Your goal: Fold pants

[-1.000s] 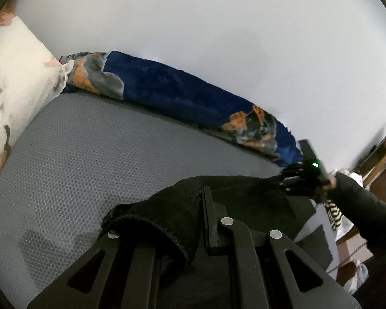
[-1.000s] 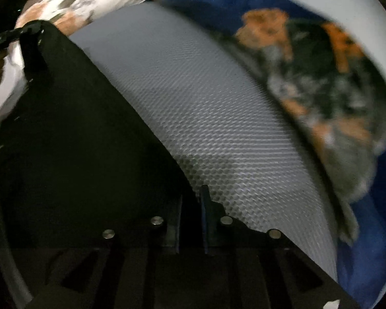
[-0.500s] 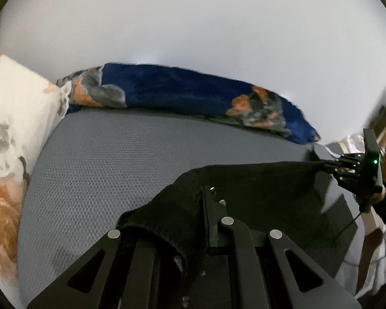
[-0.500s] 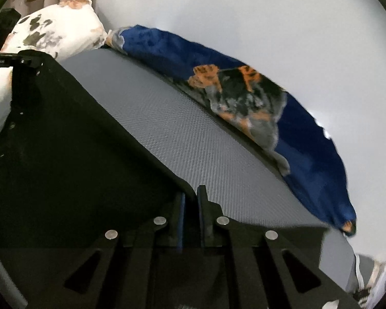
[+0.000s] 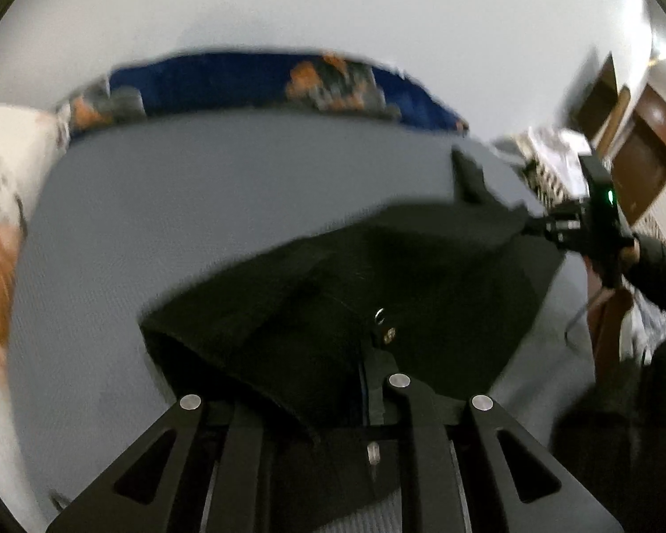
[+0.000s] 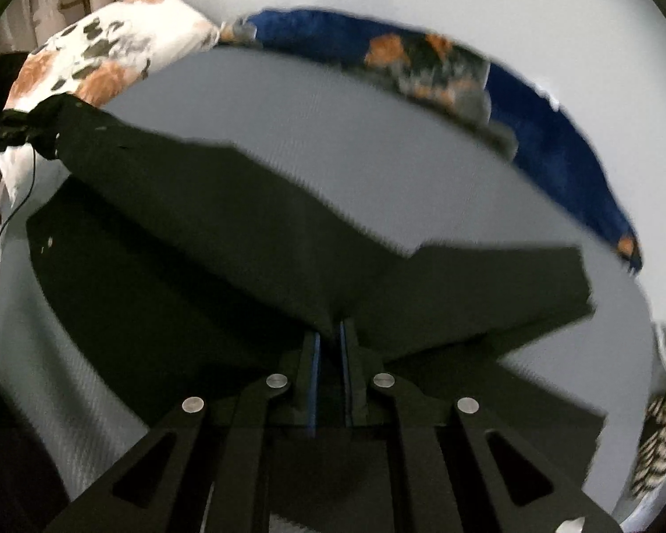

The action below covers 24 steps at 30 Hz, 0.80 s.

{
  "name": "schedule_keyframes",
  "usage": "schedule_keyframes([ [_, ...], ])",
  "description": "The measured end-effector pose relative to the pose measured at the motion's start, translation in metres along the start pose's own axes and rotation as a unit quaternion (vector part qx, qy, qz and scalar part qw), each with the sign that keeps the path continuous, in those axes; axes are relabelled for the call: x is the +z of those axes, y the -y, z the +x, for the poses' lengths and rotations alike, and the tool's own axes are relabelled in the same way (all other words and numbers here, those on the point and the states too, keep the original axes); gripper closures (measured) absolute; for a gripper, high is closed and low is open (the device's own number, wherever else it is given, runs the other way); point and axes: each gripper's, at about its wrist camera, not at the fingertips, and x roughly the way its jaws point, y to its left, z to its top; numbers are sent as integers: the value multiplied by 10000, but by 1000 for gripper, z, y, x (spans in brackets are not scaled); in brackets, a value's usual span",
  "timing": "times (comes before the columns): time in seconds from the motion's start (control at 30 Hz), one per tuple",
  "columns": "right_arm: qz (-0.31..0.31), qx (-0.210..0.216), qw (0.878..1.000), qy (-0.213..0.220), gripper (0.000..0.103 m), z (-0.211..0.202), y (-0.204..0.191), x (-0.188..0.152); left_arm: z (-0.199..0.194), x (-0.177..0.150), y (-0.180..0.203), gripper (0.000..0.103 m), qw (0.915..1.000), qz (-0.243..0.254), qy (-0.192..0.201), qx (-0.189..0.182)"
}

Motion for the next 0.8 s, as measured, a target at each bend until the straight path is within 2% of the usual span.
schedule_keyframes([
  [0.1, 58, 116, 9997, -192, 97, 13, -7, -17, 14, -30, 4, 88, 9991, -80, -413, 71],
  [0.23, 73, 201, 9988, -444, 98, 33, -13, -32, 29, -53, 6, 86, 9965, -78, -813, 201],
  [0.4, 19, 213, 9982, -551, 97, 46, -20, -38, 26, -60, 11, 81, 9946, 19, -940, 431],
  [0.47, 50, 227, 9983, -538, 97, 45, -19, -38, 21, -62, 14, 74, 9930, 90, -1027, 577],
  [0.5, 78, 246, 9982, -533, 97, 45, -18, -38, 17, -63, 17, 61, 9923, 123, -1050, 649],
  [0.53, 102, 262, 9982, -527, 97, 45, -18, -38, 15, -65, 16, 40, 9906, 140, -1085, 823],
  [0.57, 125, 284, 9981, -528, 97, 46, -16, -39, 12, -67, 13, 32, 9882, 133, -1120, 1040],
  [0.67, 158, 296, 9982, -504, 97, 45, -16, -37, -3, -74, 6, 30, 9835, -61, -1138, 1407],
  [0.8, 106, 270, 9985, -469, 95, 47, -17, -37, -39, -75, 0, 30, 9818, -814, -720, 1558],
])
